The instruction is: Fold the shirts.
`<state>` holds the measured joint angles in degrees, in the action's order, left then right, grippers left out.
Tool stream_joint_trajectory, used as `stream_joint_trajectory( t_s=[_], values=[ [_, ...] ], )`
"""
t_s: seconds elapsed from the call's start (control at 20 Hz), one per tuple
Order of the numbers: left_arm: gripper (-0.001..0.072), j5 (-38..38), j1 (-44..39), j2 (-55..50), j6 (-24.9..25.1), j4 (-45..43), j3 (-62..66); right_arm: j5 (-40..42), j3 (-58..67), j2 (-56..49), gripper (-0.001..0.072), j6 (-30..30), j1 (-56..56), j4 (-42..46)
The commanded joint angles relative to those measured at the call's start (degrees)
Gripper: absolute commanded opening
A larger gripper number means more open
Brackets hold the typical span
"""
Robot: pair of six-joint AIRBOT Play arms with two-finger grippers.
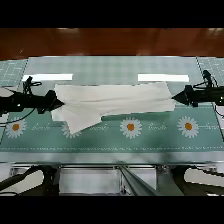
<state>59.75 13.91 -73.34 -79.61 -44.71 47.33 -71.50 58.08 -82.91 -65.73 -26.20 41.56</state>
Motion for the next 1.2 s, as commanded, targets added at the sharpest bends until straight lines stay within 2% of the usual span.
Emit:
stream_joint_trajectory(
  t_s=[0.0,0.45,1.15],
  values=[
    [0.0020,-1.3,-1.3,-9.1,1.2,1.9,8.5,2.1,4.2,-3.4,0.0020,-0.2,1.7,-2.2],
    [0.0020,0.7,-3.7,-25.4,0.3,1.9,29.6,7.9,9.8,-10.4,0.0020,-1.3,4.9,-4.4],
    [0.0019,-0.8,-3.1,-28.0,2.8,1.9,32.5,13.1,10.1,-12.6,0.0020,-1.2,4.9,-5.6]
  ],
)
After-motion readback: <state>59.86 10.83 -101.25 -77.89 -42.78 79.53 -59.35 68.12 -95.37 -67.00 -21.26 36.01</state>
